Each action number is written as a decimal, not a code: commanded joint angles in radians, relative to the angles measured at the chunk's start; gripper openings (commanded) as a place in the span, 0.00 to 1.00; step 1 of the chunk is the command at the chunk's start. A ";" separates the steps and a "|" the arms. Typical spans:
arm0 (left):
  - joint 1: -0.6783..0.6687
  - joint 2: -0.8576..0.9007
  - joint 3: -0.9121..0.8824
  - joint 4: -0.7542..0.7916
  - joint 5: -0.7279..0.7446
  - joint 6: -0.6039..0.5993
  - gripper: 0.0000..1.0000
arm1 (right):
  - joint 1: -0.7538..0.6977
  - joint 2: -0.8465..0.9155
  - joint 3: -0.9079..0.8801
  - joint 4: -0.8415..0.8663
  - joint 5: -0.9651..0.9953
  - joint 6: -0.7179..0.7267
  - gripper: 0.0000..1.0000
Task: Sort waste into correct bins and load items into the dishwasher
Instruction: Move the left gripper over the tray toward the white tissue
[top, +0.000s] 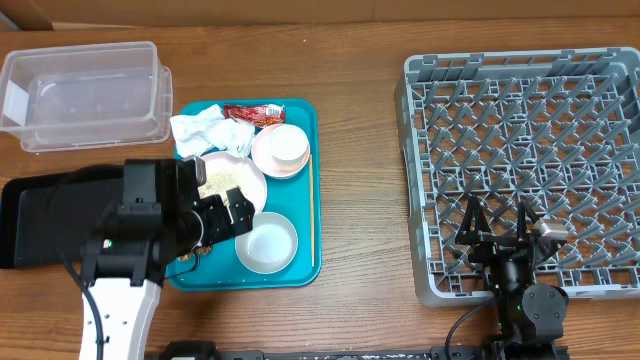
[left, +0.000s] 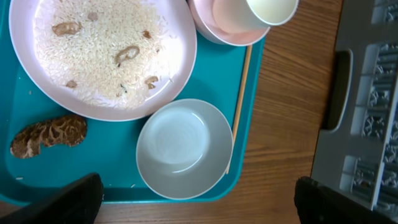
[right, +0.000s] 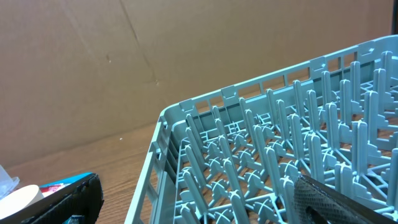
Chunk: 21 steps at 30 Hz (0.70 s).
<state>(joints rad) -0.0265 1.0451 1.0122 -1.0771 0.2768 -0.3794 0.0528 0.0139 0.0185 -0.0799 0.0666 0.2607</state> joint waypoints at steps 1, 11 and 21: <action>-0.007 0.053 0.026 0.047 -0.018 -0.040 1.00 | -0.003 -0.011 -0.010 0.004 -0.002 -0.003 1.00; -0.016 0.206 0.026 0.132 0.073 0.011 0.88 | -0.003 -0.011 -0.010 0.004 -0.002 -0.003 1.00; -0.021 0.326 0.026 0.249 -0.208 0.005 0.69 | -0.003 -0.011 -0.010 0.004 -0.002 -0.003 1.00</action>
<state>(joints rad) -0.0444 1.3361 1.0145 -0.8677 0.2024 -0.3851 0.0528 0.0139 0.0185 -0.0799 0.0669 0.2607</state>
